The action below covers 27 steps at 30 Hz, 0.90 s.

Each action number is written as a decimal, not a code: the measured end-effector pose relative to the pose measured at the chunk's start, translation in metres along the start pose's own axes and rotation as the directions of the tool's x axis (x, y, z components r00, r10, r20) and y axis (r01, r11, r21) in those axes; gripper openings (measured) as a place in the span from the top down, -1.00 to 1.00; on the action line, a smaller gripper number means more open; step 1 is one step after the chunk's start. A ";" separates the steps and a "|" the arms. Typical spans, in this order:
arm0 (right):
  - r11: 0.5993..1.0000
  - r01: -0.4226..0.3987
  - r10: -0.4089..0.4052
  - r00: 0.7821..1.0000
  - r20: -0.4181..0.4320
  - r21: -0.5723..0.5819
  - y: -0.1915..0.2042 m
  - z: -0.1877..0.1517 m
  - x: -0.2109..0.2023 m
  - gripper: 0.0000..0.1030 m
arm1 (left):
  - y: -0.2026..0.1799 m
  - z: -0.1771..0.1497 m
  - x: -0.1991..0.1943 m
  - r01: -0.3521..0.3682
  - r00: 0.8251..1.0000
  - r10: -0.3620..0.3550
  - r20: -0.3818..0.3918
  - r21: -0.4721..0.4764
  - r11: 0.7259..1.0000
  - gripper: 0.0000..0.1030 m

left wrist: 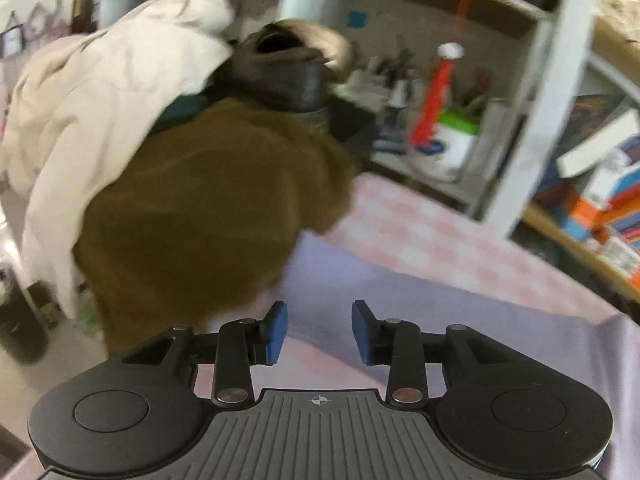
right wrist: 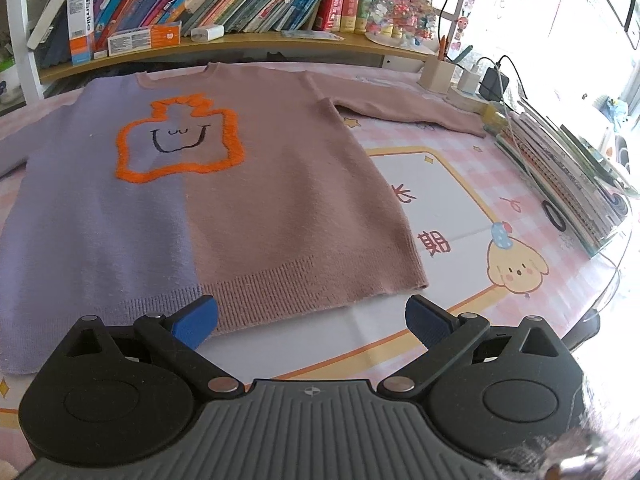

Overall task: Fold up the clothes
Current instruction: 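Grasp the lavender sleeve cuff with the left tool and lift it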

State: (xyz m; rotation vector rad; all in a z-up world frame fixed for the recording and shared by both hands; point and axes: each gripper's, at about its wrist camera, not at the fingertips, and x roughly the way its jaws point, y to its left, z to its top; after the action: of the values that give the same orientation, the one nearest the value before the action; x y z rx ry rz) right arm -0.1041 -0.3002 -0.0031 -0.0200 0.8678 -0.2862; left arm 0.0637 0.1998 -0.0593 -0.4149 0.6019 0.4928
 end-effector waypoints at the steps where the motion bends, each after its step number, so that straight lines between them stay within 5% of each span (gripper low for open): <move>1: 1.000 0.003 -0.003 1.000 0.000 0.001 -0.001 0.000 0.000 -0.96 | 0.005 0.001 0.002 -0.001 1.000 0.001 0.004 -0.025 1.000 0.32; 5: 1.000 0.018 -0.018 1.000 -0.002 0.008 -0.006 -0.001 -0.002 -0.96 | 0.011 0.002 0.009 0.065 0.998 -0.065 0.005 -0.118 0.991 0.27; 9: 1.000 0.024 -0.024 1.000 -0.001 0.007 -0.007 -0.001 -0.003 -0.96 | 0.001 0.000 0.018 0.208 0.976 -0.218 -0.014 -0.235 0.949 0.28; 13: 1.000 0.026 -0.026 1.000 0.006 0.001 -0.006 -0.002 -0.006 -0.96 | -0.011 -0.007 0.020 0.260 0.960 -0.278 -0.020 -0.300 0.918 0.29; 20: 0.999 0.043 -0.044 0.999 0.014 0.026 -0.013 -0.005 -0.012 -0.96 | 0.000 -0.005 0.020 0.198 0.976 -0.216 -0.021 -0.326 0.925 0.70; 21: 0.999 0.044 -0.045 0.999 0.016 0.029 -0.014 -0.005 -0.013 -0.96 | 0.003 -0.004 0.019 0.187 0.979 -0.205 -0.022 -0.325 0.927 0.92; 27: 1.000 0.020 -0.020 0.999 0.027 0.012 -0.009 -0.003 -0.011 -0.96 | 0.000 0.001 -0.003 0.229 0.973 -0.231 0.028 -0.283 0.931 0.94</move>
State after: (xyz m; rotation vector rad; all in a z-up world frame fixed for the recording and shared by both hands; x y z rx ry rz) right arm -0.1159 -0.3058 0.0045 -0.0216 0.8388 -0.3089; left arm 0.0624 0.1991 -0.0563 -0.7531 0.4807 0.3527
